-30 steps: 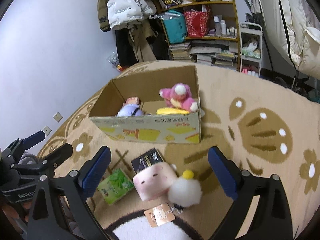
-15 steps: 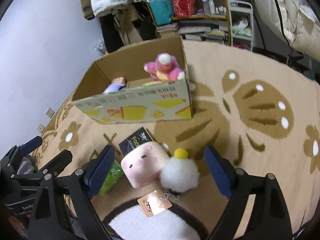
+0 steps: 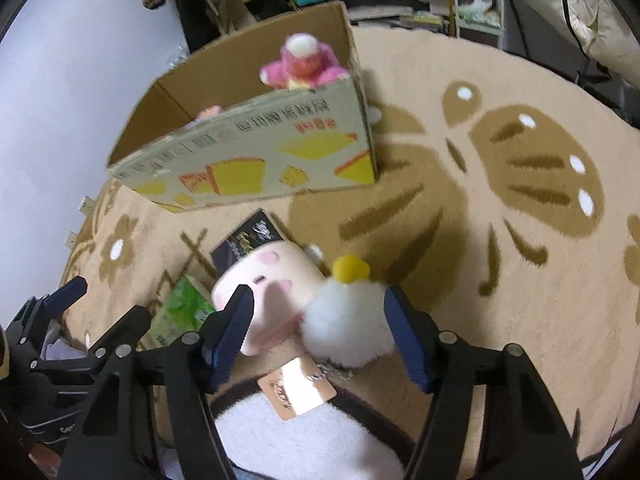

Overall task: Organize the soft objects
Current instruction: 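Move both open tools down toward the items left on the rug, then grasp the green tissue pack with the left tool while the right tool grasps the white chick plush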

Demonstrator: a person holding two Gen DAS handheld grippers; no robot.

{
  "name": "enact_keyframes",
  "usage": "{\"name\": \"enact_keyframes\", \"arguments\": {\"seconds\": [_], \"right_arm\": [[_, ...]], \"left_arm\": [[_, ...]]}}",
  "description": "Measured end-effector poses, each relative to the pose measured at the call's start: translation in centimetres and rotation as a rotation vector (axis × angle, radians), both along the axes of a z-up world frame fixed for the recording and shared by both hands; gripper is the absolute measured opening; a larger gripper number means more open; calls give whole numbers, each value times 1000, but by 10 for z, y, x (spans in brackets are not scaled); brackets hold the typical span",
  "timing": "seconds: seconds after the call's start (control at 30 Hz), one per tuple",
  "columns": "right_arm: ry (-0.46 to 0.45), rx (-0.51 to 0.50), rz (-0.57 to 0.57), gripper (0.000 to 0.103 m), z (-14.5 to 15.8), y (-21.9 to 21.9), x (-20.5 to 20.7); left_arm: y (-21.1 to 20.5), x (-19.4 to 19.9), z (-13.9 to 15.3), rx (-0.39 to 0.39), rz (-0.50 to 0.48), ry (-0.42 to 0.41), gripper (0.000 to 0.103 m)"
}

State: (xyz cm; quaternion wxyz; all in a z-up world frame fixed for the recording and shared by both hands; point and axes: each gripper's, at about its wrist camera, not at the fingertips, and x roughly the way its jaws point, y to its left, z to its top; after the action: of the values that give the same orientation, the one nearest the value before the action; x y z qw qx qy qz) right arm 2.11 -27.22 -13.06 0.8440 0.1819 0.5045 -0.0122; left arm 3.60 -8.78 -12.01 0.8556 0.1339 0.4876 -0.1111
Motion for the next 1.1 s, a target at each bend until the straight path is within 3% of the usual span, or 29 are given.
{"name": "enact_keyframes", "arguments": {"seconds": [0.17,0.23,0.57,0.7,1.03,1.1], "right_arm": [[45,10,-21,69,-9,-5,0],[54,13,-21,59,-11,-5,-1],[103,34,-18,59,-22,-7,2],[103,51,-23,50,-23,-9,3],[68,54,-55,48,-15,-17,-2],[75,53,-60,42,-16,-18,-1]], "left_arm": [[-9,3,-17,20,-17,48,102],[-12,3,-23,25,-22,66,102],[-15,10,-46,54,-8,133,102],[-14,15,-51,50,8,152,102],[0,27,-61,35,19,186,102],[1,29,-62,37,26,182,102]]}}
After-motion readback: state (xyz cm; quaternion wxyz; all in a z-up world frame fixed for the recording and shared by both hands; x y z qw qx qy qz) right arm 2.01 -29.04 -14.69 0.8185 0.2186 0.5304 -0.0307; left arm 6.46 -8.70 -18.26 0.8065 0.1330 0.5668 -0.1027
